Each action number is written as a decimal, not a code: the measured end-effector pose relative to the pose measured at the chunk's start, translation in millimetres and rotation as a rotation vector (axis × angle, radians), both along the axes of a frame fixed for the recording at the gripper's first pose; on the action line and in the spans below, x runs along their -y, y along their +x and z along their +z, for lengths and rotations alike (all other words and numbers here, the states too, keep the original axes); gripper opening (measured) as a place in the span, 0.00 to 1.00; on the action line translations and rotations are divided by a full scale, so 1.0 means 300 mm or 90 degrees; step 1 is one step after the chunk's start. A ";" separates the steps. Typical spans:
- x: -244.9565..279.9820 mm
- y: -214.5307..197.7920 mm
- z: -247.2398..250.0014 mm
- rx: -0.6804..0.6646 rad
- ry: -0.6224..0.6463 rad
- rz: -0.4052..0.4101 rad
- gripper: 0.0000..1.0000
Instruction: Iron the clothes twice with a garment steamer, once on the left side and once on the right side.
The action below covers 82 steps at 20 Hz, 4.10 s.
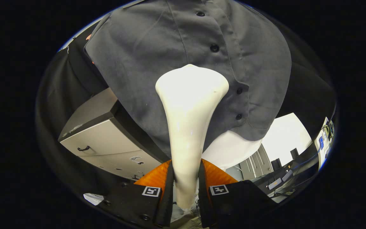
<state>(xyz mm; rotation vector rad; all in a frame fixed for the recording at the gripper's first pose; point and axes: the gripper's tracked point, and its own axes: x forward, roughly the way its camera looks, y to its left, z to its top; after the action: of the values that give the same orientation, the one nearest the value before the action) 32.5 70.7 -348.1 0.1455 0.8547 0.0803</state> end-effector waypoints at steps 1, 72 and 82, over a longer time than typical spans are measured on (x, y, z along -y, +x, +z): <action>0.003 0.005 0.026 0.009 0.001 0.000 0.42; 0.509 0.173 0.156 0.022 -0.015 0.078 0.42; 0.514 0.110 -0.034 -0.039 -0.021 0.073 0.42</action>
<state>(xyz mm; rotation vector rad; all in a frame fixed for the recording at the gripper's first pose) 65.4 -83.5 -358.2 0.0682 0.9256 0.1702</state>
